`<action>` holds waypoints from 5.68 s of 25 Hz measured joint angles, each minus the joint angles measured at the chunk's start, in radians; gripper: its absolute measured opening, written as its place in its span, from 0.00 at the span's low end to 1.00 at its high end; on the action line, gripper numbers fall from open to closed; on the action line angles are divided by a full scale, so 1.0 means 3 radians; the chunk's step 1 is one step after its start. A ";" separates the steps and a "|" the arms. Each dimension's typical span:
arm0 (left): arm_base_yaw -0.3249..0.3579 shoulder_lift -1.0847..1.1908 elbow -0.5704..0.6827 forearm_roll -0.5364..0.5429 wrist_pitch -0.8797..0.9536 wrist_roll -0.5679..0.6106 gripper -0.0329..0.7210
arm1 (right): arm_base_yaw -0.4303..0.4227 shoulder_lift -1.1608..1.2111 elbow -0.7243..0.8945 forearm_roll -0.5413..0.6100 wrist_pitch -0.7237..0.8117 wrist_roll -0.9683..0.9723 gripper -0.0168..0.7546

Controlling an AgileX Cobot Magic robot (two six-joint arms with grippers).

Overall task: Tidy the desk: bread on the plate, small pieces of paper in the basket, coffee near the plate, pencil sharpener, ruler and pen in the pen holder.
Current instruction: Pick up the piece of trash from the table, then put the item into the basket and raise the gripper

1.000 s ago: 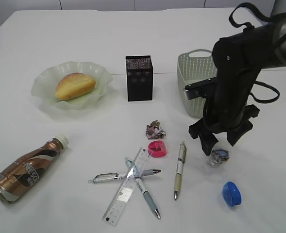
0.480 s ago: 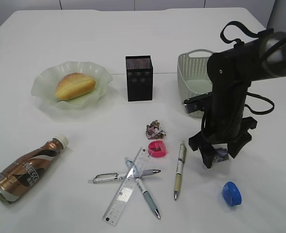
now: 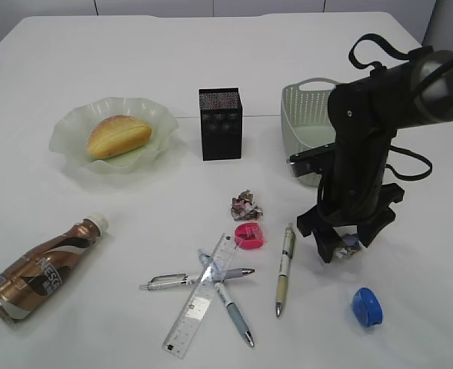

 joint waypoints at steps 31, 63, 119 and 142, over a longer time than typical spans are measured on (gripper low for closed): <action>0.0000 0.0000 0.0000 0.0019 0.0000 0.0000 0.79 | 0.0000 0.0000 0.0000 -0.0013 0.0015 0.0007 0.75; 0.0000 0.0000 0.0000 0.0047 0.0000 0.0000 0.79 | 0.0000 0.0077 -0.0035 0.0002 0.0027 0.0007 0.12; 0.0000 0.0000 0.0000 -0.0245 0.0000 -0.0010 0.79 | -0.0955 0.0499 -0.2748 0.0695 0.0878 0.0266 0.04; 0.0000 0.0000 0.0000 -0.0310 0.0000 -0.0015 0.79 | -0.0536 0.0630 -0.2756 -0.0166 0.0605 0.0110 0.04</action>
